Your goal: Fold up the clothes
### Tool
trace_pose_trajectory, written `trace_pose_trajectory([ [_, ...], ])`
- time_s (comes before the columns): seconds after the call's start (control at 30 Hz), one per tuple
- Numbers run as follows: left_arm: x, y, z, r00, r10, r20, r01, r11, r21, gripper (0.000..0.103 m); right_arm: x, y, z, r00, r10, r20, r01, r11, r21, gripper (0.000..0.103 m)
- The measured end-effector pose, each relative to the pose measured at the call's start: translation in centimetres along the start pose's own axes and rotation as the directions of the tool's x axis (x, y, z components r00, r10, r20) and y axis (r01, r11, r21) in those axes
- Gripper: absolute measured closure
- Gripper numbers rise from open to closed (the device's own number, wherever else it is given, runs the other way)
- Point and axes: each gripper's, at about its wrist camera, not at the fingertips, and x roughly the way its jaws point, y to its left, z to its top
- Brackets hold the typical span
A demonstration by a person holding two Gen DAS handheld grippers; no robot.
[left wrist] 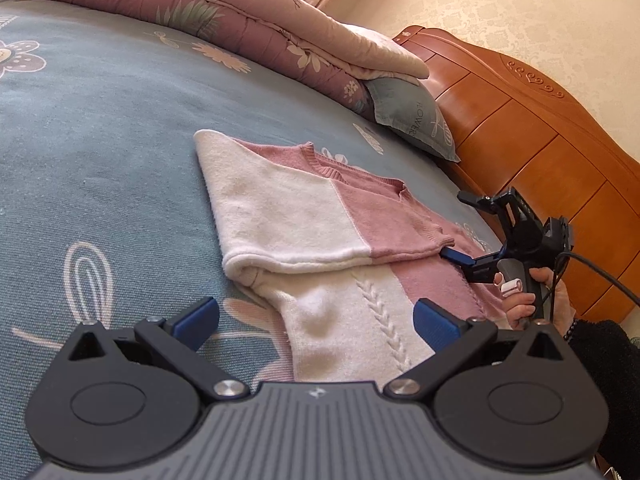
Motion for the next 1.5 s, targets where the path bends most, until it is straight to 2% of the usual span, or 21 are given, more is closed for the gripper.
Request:
trace_pose_trajectory([
  [0.17, 0.1, 0.0, -0.1, 1.000, 0.002, -0.003, -0.002, 1.000, 0.002, 0.001, 0.8, -0.1, 0.3, 0.999, -0.019, 0.043, 0.017, 0.999, 0.033, 0.000],
  [0.3, 0.2, 0.1, -0.2, 1.000, 0.001, -0.001, -0.001, 1.000, -0.004, 0.001, 1.0, 0.0, 0.3, 1.000, -0.017, 0.021, 0.017, 1.000, -0.007, 0.000],
  [0.47, 0.4, -0.1, -0.3, 1.000, 0.011, -0.003, -0.011, 1.000, 0.012, 0.001, 2.4, -0.4, 2.0, 0.998, -0.037, 0.053, 0.034, 0.997, 0.064, 0.000],
  [0.57, 0.3, 0.1, -0.4, 1.000, 0.001, -0.001, -0.001, 1.000, 0.000, 0.001, 2.3, 0.0, 1.0, 0.998, -0.029, 0.050, 0.031, 0.999, -0.039, 0.001],
  [0.6, 0.3, 0.2, -0.4, 1.000, -0.002, 0.001, 0.002, 1.000, -0.006, 0.001, 2.1, -0.1, 0.5, 0.998, -0.022, 0.051, 0.026, 0.996, -0.086, 0.005],
  [0.63, 0.2, 0.3, -0.4, 1.000, -0.004, 0.002, 0.004, 1.000, -0.010, 0.001, 1.7, -0.4, 0.1, 0.998, -0.023, 0.059, 0.030, 0.993, -0.117, 0.016],
  [0.67, 0.2, 0.3, -0.4, 1.000, -0.005, 0.002, 0.005, 1.000, -0.011, 0.001, 1.2, -0.9, -0.1, 0.997, -0.023, 0.068, 0.031, 0.992, -0.119, 0.022],
  [0.73, 0.3, 0.3, -0.4, 1.000, -0.004, 0.003, 0.004, 1.000, -0.012, 0.001, 0.5, -2.3, 0.4, 0.997, -0.028, 0.070, 0.033, 0.997, -0.073, 0.052],
  [0.77, 0.3, 0.2, -0.4, 1.000, -0.003, 0.003, 0.003, 1.000, -0.011, 0.001, 0.3, -2.9, 0.7, 0.997, -0.042, 0.062, 0.045, 0.998, -0.042, 0.061],
  [0.83, 0.4, 0.2, -0.3, 1.000, -0.003, 0.002, 0.003, 1.000, -0.009, 0.001, 0.3, -4.1, 1.1, 0.996, -0.071, 0.047, 0.070, 0.997, 0.019, 0.096],
  [1.07, 0.6, 0.3, -0.3, 1.000, -0.002, 0.002, 0.002, 1.000, -0.007, 0.001, 0.3, -3.6, 0.9, 0.993, -0.101, 0.062, 0.098, 0.994, 0.046, 0.094],
  [1.3, 0.6, 0.4, -0.3, 1.000, -0.003, 0.002, 0.003, 1.000, -0.009, 0.001, -1.7, -1.2, 0.4, 0.992, -0.105, 0.063, 0.106, 0.994, 0.000, 0.093],
  [1.5, 0.7, 0.6, -0.1, 1.000, -0.006, 0.002, 0.006, 1.000, -0.011, 0.001, -3.0, -0.6, 0.3, 0.990, -0.122, 0.069, 0.121, 0.993, 0.015, 0.093],
])
